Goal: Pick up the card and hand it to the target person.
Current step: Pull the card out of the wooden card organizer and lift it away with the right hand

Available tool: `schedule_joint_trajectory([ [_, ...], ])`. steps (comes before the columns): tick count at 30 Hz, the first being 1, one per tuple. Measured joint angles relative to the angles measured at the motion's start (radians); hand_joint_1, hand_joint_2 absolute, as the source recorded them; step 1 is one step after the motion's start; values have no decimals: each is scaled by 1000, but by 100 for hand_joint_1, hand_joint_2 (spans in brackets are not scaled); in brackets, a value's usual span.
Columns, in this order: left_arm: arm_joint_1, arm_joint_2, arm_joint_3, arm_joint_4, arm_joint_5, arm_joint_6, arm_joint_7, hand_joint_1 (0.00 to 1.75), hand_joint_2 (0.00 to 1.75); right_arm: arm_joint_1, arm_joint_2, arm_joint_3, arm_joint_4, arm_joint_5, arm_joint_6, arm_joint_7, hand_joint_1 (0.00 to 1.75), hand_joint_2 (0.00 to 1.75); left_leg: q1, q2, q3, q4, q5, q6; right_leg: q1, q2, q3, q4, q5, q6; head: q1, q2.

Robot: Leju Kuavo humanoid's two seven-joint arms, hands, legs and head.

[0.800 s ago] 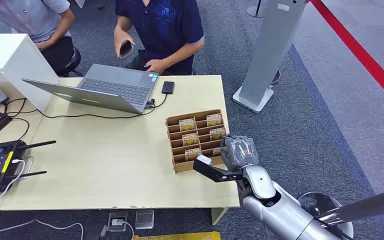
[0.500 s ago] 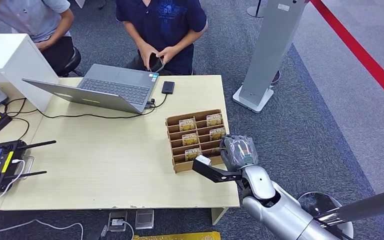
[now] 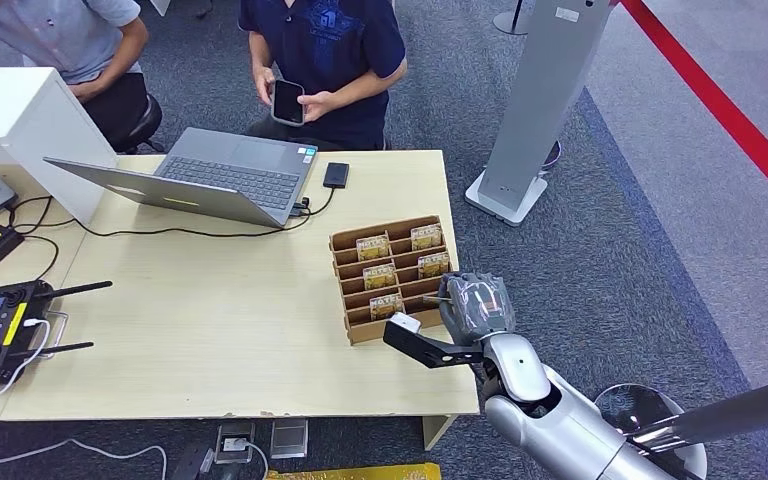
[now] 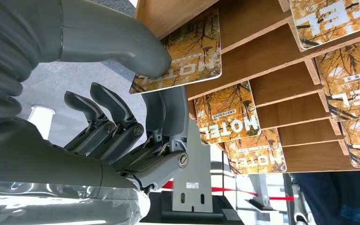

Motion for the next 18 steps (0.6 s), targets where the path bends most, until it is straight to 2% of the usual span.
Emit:
schedule_joint_trajectory([
  [4, 0, 3, -7, 0, 10, 3, 4, 0, 175, -3, -1, -1, -16, -20, 40, -5, 169, 175, 0, 0, 0, 0, 0, 0, 0, 0, 0, 0, 0, 0, 0, 0],
  [8, 0, 5, -9, 0, 20, 6, 5, 0, 175, -22, -12, -4, -64, -84, 154, 11, 169, 175, 0, 0, 0, 0, 0, 0, 0, 0, 0, 0, 0, 0, 0, 0],
  [13, 2, 13, -16, 0, 37, 9, 6, 0, 175, -96, -67, -10, -204, -193, 333, 81, 169, 175, 0, 0, 0, 0, 0, 0, 0, 0, 0, 0, 0, 0, 0, 0],
  [18, 6, 17, -25, 0, 52, 9, 6, 0, 175, -190, -122, -38, -371, -240, 404, 122, 169, 175, 0, 0, 0, 1, 0, 0, 0, 0, 0, 0, 1, 0, 1, 0],
])
